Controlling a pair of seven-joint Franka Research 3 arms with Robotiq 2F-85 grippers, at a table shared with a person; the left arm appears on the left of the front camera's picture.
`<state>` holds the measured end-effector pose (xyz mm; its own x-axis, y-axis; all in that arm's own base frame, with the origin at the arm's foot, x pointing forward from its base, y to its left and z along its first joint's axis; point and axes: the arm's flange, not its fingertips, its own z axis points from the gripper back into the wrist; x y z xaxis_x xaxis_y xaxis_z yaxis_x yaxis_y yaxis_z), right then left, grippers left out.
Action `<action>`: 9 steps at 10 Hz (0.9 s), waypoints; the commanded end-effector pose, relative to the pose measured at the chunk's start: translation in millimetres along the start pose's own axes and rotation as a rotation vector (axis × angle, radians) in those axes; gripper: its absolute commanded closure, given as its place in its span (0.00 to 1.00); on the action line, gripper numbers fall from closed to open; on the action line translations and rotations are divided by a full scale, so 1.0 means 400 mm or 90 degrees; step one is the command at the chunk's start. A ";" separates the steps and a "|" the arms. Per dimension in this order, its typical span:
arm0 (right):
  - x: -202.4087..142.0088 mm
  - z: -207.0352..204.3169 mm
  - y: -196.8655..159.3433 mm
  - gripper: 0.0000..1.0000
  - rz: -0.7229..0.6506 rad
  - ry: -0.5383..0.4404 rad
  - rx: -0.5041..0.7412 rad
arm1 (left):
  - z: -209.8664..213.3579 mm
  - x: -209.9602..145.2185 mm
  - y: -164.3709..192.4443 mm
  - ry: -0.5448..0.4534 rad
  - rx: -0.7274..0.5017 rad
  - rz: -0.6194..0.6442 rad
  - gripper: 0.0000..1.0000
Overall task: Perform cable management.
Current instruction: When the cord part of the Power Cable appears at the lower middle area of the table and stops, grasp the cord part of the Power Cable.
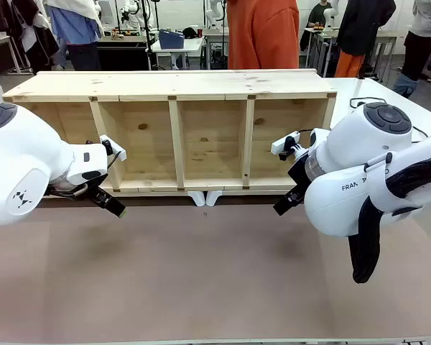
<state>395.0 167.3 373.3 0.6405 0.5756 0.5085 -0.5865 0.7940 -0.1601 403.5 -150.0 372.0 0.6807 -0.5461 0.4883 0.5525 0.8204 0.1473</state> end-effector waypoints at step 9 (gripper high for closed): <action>0.000 0.000 0.000 0.00 0.000 0.000 0.000 | 0.000 0.001 -0.002 0.000 0.001 -0.002 0.00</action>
<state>395.0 167.4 373.3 0.6402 0.5760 0.5083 -0.5867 0.7937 -0.1606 403.2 -150.9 372.0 0.6792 -0.5485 0.4877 0.5541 0.8190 0.1494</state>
